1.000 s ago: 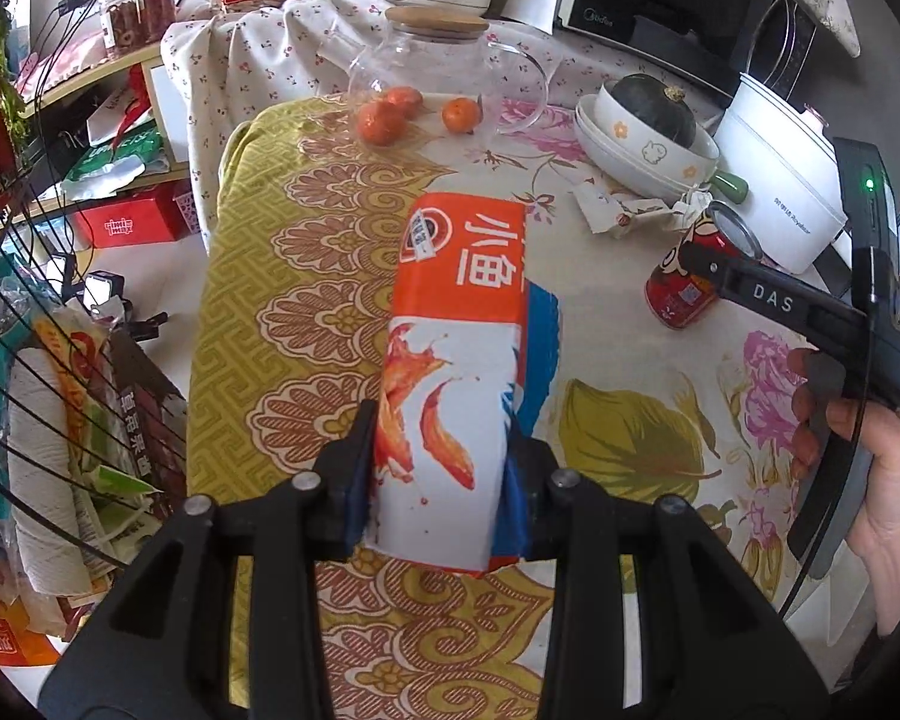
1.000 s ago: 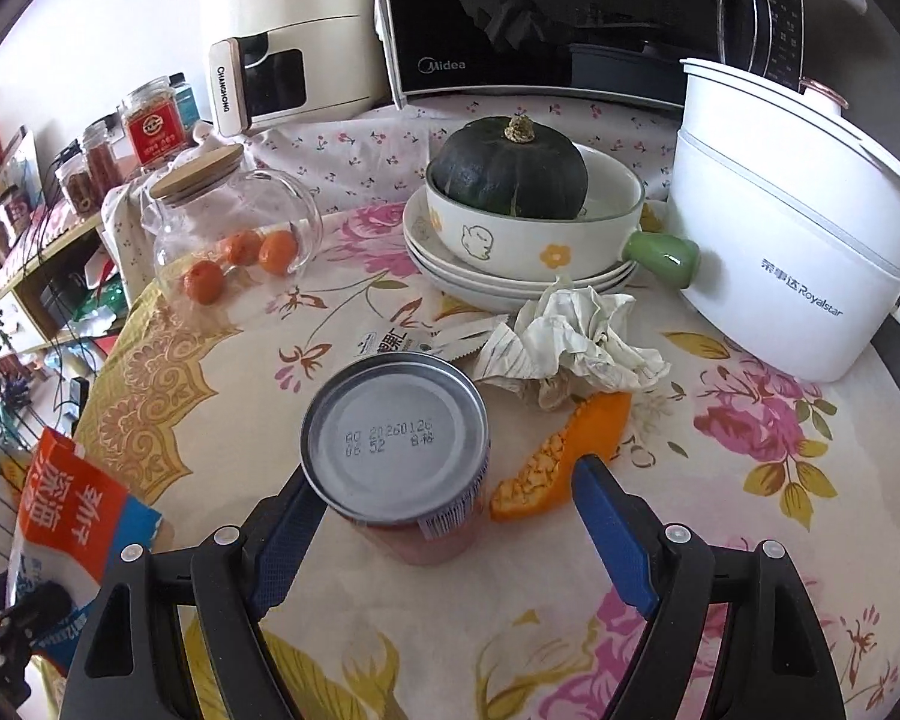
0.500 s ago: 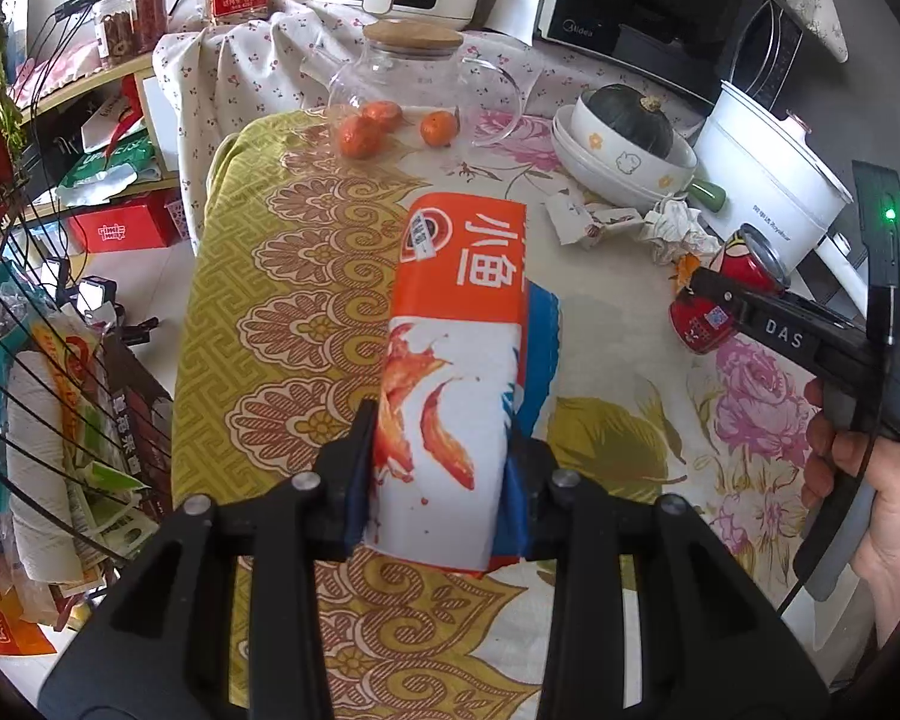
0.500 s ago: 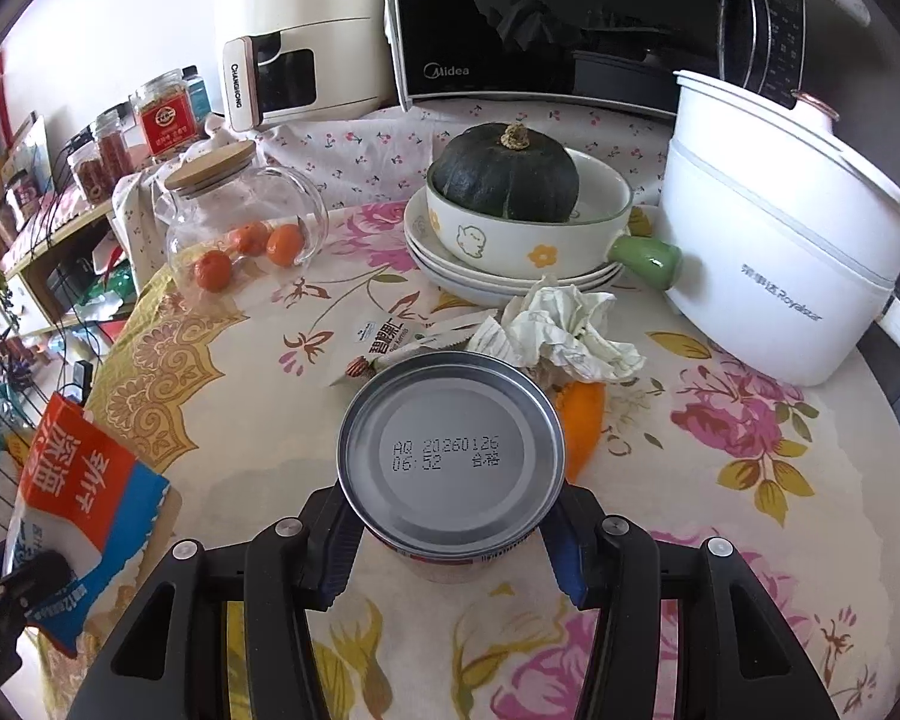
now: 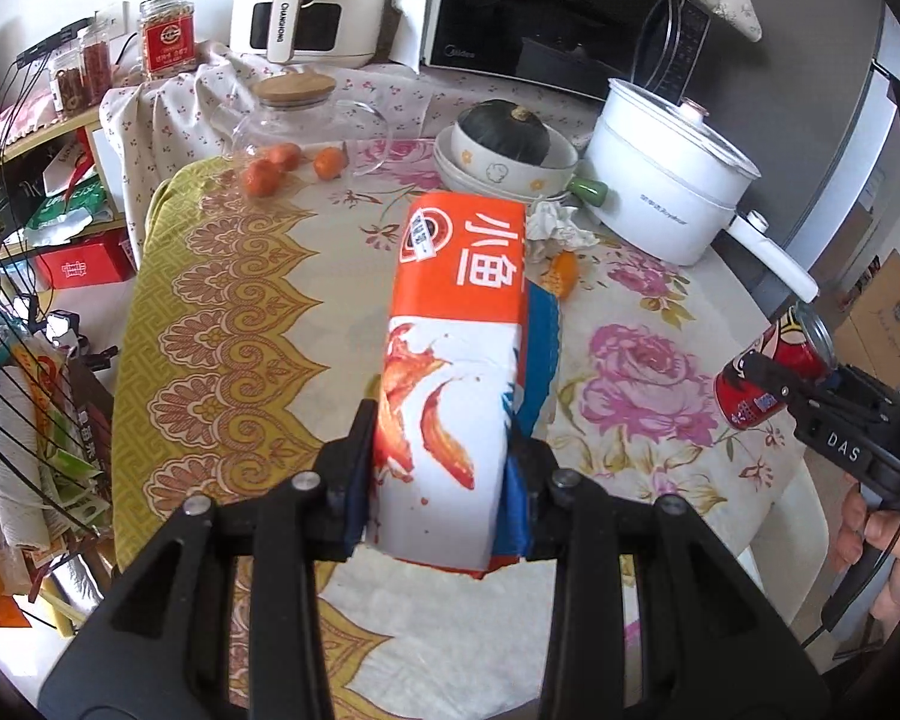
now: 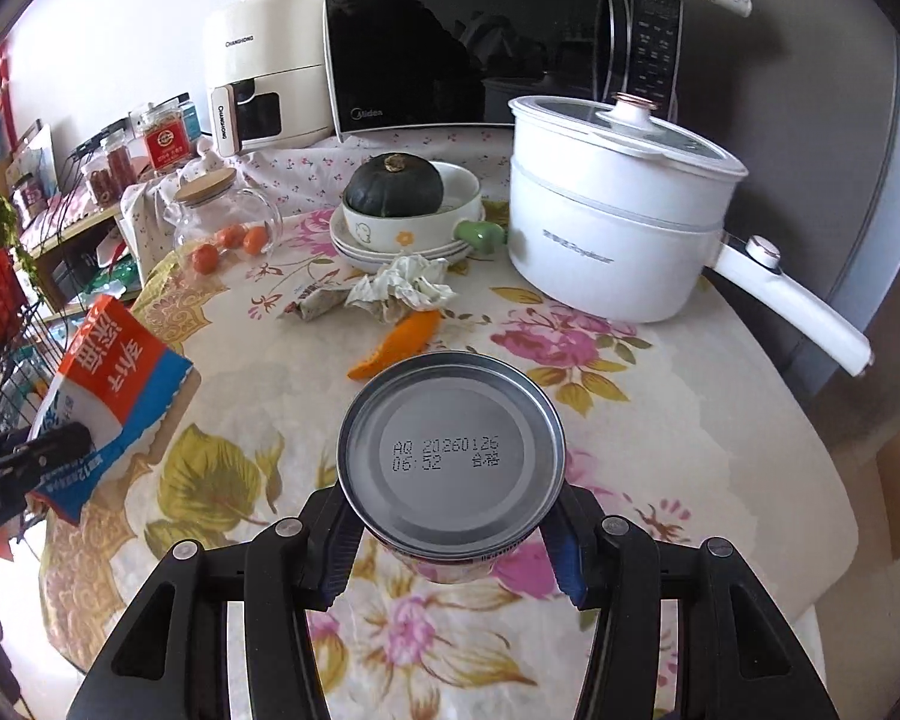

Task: Collect trash
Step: 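Carry the carton and can to the white bin and release both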

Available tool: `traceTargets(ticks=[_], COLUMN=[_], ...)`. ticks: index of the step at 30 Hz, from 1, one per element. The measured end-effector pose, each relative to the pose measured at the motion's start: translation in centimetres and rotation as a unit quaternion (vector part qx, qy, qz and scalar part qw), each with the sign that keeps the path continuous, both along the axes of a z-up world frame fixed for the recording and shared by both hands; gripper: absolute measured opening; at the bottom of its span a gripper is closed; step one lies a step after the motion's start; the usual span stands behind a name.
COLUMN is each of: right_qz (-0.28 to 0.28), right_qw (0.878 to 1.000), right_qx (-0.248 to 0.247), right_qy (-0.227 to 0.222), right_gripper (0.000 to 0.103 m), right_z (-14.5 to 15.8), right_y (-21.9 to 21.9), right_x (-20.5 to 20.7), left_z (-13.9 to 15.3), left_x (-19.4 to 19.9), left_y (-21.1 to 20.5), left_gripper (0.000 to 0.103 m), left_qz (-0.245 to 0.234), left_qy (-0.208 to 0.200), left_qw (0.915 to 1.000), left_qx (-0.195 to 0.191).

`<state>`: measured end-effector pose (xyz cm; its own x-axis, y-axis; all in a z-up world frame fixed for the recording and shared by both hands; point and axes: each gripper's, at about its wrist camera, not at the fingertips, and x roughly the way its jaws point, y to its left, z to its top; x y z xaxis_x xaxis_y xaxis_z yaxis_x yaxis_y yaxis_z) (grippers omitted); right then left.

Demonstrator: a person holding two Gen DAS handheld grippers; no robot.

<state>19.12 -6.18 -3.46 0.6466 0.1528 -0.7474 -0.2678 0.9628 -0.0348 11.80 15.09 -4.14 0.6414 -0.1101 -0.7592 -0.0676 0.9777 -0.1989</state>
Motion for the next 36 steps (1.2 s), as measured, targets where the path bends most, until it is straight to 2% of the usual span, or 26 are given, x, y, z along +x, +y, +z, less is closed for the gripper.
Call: traceTargets(ticks=[6, 13, 19, 28, 36], right_qz=[-0.028, -0.065, -0.095, -0.162, -0.193], right_qw=[1.0, 0.998, 0.995, 0.987, 0.981], right_qx=[-0.002, 0.002, -0.005, -0.006, -0.008], right_qy=[0.007, 0.01, 0.012, 0.018, 0.029], right_gripper=[0.053, 0.053, 0.053, 0.053, 0.053], right_z=[0.6, 1.4, 1.0, 0.5, 0.0], right_y=[-5.1, -10.1, -14.8, -23.1, -27.2], right_x=[-3.5, -7.0, -9.6, -13.2, -14.7], left_z=[0.6, 0.6, 0.2, 0.3, -0.5], left_x=[-1.1, -1.9, -2.5, -3.0, -4.0], left_y=[-4.5, -8.6, -12.9, -20.6, -29.1], left_gripper=[0.038, 0.038, 0.038, 0.038, 0.039], left_qz=[-0.04, -0.073, -0.119, -0.187, -0.257], left_qy=[-0.008, -0.008, -0.008, -0.009, -0.002], left_qw=[0.999, 0.9973, 0.9925, 0.9819, 0.9658], left_qx=[0.018, 0.008, 0.025, 0.026, 0.031])
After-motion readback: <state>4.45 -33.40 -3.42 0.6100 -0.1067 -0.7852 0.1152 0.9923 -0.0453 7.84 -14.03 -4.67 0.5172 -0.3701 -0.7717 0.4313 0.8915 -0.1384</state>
